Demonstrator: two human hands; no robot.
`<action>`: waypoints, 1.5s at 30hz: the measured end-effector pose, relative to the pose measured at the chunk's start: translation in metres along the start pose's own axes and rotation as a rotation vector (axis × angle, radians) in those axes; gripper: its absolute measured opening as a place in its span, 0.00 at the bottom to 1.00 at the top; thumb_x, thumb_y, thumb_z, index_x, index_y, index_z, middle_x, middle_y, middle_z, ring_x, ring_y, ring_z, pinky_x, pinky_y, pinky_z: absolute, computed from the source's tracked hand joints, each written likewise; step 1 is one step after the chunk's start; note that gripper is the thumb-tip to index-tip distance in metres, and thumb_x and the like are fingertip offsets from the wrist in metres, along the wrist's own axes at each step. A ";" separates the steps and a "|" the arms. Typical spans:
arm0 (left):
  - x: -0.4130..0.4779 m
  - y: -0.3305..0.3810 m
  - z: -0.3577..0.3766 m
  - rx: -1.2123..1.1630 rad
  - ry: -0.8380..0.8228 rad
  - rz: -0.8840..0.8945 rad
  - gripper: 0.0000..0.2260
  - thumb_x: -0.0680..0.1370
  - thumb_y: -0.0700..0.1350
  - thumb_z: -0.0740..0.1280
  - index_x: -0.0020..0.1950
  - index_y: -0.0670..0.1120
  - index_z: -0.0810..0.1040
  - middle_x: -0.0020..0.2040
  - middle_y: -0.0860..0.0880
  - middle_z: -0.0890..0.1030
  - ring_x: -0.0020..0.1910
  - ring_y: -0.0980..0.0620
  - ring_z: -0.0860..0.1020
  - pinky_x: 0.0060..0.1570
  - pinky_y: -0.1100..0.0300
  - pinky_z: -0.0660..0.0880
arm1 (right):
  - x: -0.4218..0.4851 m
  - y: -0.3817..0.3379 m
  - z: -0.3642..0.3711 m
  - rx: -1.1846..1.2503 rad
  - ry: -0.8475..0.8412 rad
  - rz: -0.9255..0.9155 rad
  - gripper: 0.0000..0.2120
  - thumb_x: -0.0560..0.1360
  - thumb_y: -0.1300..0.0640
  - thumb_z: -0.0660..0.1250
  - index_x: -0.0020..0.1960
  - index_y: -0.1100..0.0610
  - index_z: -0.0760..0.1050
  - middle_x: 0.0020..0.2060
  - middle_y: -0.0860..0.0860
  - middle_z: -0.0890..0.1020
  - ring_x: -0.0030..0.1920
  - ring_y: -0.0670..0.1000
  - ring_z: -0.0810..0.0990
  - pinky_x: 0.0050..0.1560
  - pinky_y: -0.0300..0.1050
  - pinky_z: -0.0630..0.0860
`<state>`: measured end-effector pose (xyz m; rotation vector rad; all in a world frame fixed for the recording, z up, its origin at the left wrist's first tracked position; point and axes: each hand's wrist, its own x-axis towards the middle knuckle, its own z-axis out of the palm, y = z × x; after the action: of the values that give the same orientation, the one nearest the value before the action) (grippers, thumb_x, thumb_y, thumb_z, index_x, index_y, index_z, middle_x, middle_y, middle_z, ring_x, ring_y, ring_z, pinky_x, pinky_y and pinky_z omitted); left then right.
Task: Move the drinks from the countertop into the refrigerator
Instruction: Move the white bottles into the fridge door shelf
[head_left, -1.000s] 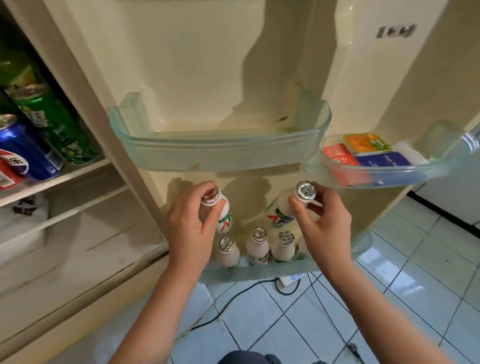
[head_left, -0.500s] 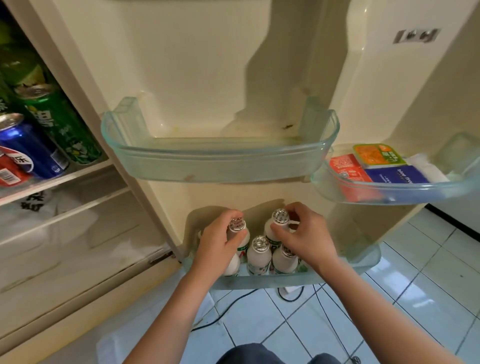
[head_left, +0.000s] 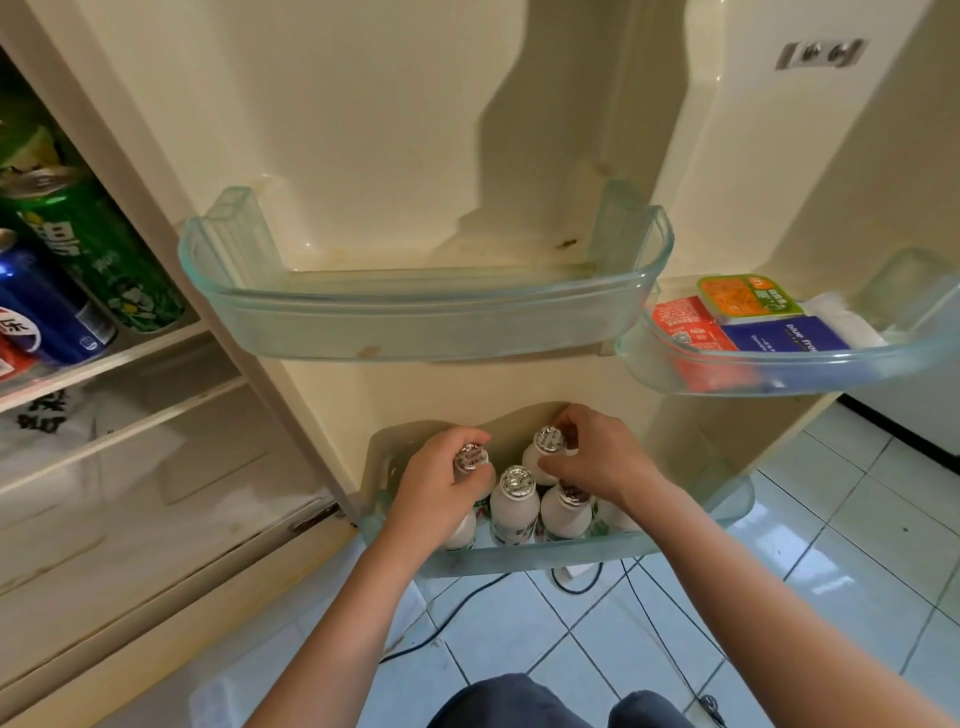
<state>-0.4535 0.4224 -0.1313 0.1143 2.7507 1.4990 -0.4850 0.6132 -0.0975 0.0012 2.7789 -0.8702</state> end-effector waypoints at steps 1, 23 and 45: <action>-0.001 0.000 0.000 -0.018 0.021 -0.005 0.13 0.75 0.42 0.68 0.58 0.52 0.77 0.55 0.56 0.78 0.52 0.63 0.75 0.51 0.72 0.70 | 0.000 0.001 -0.002 0.004 -0.003 -0.002 0.21 0.69 0.53 0.70 0.60 0.54 0.73 0.52 0.50 0.80 0.53 0.51 0.77 0.51 0.44 0.74; -0.106 0.016 0.108 0.000 -0.218 0.811 0.07 0.77 0.42 0.62 0.54 0.45 0.76 0.49 0.50 0.79 0.50 0.52 0.76 0.52 0.62 0.72 | -0.218 0.125 0.049 0.304 0.701 0.427 0.07 0.73 0.64 0.67 0.48 0.54 0.78 0.42 0.43 0.81 0.45 0.37 0.78 0.45 0.22 0.68; -0.384 -0.062 0.315 1.002 -1.447 0.106 0.09 0.78 0.51 0.61 0.39 0.50 0.70 0.44 0.51 0.78 0.48 0.53 0.77 0.39 0.63 0.67 | -0.732 0.274 0.284 0.748 0.077 1.574 0.03 0.75 0.52 0.62 0.46 0.49 0.73 0.52 0.48 0.81 0.52 0.49 0.77 0.49 0.40 0.71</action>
<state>-0.0618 0.6271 -0.3656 0.8827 1.8317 -0.2489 0.3079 0.7276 -0.3193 1.9170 1.4074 -1.1537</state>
